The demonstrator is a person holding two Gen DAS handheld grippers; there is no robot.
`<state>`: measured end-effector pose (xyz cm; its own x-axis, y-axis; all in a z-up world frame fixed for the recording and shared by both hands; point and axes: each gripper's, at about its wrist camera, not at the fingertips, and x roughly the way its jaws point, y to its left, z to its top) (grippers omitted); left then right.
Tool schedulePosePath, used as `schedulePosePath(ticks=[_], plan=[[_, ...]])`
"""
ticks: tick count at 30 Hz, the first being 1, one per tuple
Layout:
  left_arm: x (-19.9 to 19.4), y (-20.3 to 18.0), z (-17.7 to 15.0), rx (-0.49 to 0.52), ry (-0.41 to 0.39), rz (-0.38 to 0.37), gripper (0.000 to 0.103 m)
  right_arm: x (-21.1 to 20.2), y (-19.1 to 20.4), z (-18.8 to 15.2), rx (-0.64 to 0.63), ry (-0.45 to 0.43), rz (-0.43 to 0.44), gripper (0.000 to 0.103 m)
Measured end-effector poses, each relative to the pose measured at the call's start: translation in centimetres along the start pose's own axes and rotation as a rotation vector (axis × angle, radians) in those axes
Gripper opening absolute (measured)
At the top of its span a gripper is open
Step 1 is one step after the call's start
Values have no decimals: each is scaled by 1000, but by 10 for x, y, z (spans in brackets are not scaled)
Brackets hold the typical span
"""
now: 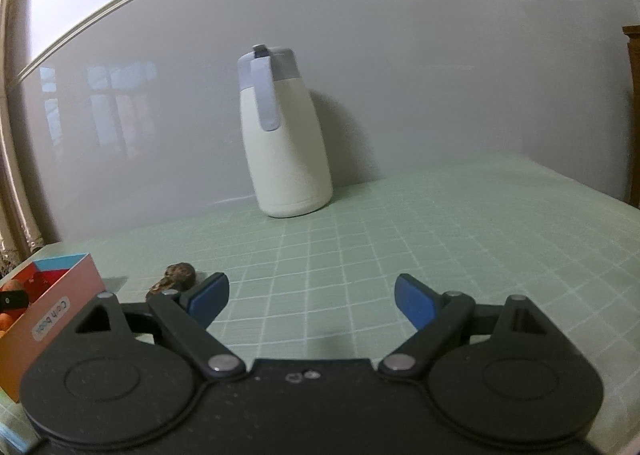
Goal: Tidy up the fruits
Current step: 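Carry the carrot piece with the left gripper into the box and release, then reach the right gripper to a carrot piece and close on it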
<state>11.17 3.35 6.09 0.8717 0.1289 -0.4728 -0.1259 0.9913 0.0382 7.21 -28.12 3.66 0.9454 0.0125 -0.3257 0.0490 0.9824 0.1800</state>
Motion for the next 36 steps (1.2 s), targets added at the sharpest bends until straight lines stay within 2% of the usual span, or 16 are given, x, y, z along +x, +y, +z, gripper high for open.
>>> schedulePosePath(ticks=[10,22,36], plan=[[14,31,-11,-61,48,69,31,4,20,0,-31,12,37,90],[22,49,-13,-121,83,121,31,12,44,1,-57,19,89,90],[-4,67,-10,-126,27,148,31,21,75,-2,-93,42,164,89]])
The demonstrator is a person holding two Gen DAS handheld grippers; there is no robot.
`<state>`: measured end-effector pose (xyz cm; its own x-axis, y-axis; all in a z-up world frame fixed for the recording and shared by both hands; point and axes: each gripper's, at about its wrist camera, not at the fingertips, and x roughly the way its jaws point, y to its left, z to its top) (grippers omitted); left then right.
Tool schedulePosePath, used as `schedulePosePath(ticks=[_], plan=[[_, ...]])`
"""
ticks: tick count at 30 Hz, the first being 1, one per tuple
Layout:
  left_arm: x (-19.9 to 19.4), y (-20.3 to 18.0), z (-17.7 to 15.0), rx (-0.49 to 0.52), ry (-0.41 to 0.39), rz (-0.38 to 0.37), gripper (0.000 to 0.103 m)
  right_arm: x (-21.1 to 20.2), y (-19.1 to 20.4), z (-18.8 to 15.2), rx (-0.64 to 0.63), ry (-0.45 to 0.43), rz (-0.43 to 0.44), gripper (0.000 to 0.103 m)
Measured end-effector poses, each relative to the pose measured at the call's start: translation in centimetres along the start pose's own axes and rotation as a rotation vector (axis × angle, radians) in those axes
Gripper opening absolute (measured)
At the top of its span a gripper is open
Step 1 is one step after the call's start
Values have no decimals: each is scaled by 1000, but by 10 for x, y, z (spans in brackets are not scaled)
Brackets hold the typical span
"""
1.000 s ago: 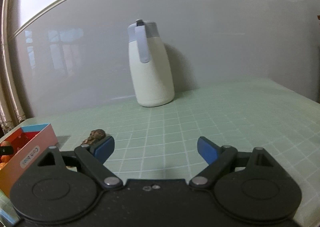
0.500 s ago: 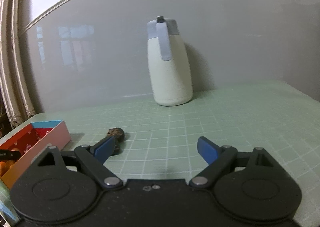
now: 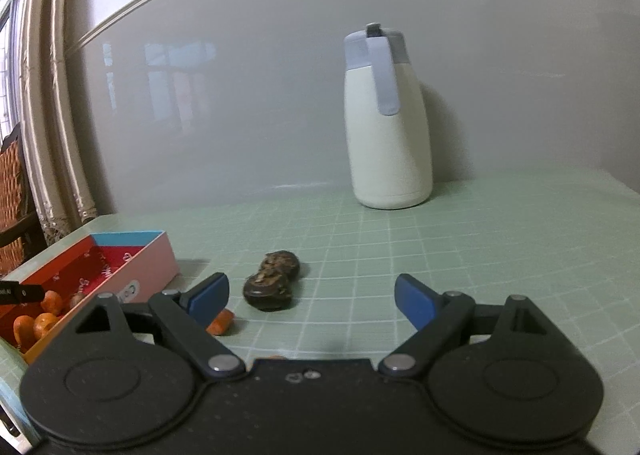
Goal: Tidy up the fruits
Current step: 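Reach the right gripper to a carrot piece and close on it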
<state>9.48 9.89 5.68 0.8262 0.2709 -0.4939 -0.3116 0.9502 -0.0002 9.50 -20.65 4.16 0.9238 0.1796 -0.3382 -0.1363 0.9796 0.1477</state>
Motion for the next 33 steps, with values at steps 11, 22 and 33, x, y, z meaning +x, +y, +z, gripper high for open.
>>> schedulePosePath(ticks=[11,22,33], plan=[[-10,21,-9,-24,-4,19,31,12,21,-4,-53,51,63,75],[-19,42,-16,-21,-23,45,31,42,58,-9,-84,130,132,72],[-34,51,-15,-52,-63,51,31,73,71,-10,-71,214,110,55]])
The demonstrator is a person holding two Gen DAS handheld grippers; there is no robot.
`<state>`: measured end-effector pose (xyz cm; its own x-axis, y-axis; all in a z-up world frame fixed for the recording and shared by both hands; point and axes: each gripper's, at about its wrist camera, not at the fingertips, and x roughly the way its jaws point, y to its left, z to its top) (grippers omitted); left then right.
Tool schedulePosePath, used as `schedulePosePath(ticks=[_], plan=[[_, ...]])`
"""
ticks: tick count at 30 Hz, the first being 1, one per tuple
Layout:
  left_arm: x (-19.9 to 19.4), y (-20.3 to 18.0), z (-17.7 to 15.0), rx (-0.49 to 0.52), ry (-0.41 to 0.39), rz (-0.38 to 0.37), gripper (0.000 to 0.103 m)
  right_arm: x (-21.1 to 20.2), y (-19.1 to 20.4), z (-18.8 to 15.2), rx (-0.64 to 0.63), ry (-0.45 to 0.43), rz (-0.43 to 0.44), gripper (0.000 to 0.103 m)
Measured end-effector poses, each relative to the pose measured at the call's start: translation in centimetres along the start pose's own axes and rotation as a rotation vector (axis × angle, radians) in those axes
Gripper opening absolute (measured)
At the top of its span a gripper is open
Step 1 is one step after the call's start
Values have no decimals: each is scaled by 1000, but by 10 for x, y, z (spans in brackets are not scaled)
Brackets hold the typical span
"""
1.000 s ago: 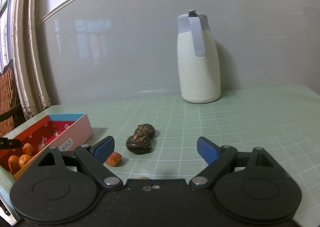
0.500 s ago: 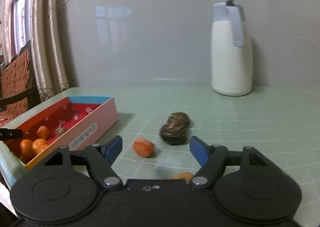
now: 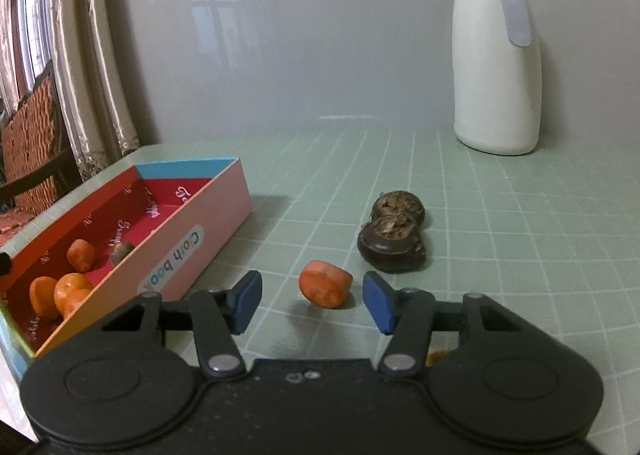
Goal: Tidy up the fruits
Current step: 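Reach the right gripper to a carrot piece and close on it, then carry the carrot piece with the right gripper into the box and release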
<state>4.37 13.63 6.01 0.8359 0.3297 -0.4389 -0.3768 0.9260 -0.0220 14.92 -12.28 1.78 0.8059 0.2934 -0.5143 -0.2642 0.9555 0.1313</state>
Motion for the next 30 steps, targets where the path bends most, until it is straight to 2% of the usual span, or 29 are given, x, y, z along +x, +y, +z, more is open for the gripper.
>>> schedulePosePath(ticks=[4,9,18,30], plan=[[-2,7,1,-8,-8,18,31,10,3,2,-6,29,-9,51],[-2,16,0,-23,-3,31,31,17,2,1,0,48,-16,29],[-2,21,-3,-35,-2,43,31,7,3,3,-6,4,11,29],[-10,43,-12,-58,13,98,31,-21,33,13,-44,-123,207,29]])
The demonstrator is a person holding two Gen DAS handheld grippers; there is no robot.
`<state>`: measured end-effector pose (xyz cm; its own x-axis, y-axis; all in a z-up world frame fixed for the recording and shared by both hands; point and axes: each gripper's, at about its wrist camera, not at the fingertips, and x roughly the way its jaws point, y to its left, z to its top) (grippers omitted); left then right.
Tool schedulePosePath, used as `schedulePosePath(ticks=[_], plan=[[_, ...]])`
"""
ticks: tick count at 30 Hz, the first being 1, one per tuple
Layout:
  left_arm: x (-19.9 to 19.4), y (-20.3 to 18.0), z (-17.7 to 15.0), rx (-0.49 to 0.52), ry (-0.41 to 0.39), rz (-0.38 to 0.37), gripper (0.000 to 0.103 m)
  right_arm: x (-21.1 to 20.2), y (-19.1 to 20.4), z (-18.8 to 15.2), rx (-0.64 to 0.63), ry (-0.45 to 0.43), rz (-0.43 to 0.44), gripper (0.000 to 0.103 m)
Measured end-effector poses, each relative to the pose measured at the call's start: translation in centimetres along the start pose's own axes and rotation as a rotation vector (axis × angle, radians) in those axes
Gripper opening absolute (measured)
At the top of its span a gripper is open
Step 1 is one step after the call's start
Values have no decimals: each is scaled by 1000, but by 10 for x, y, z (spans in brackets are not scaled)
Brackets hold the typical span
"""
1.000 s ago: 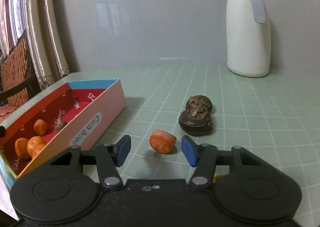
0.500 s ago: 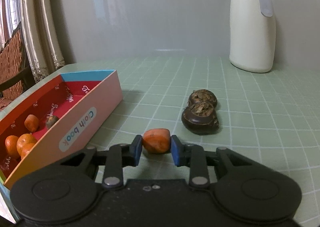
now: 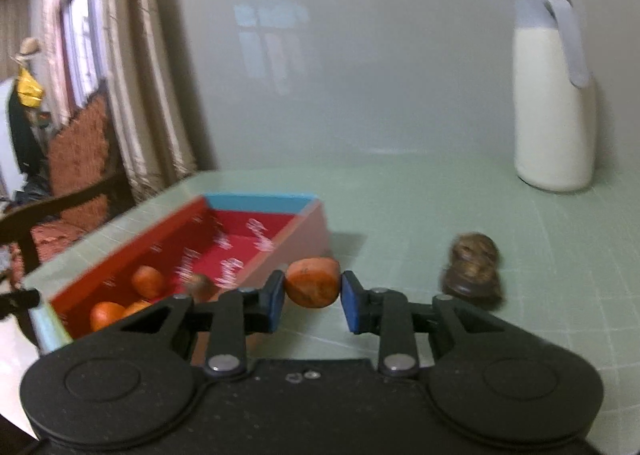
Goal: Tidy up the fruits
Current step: 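Carry the carrot piece with the right gripper into the box and release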
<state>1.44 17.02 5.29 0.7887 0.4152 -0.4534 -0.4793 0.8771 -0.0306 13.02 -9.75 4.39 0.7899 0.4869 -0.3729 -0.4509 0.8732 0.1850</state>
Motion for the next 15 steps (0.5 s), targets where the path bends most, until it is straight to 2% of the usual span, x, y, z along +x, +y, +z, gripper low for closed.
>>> schedulePosePath(ticks=[7,15], plan=[[-5,10,-3,-8,3,20,31,-4,29,2,-59,-28,119,29],[-7,15,-5,-13,6,26,31,8,51,0,-100,5,152,29]])
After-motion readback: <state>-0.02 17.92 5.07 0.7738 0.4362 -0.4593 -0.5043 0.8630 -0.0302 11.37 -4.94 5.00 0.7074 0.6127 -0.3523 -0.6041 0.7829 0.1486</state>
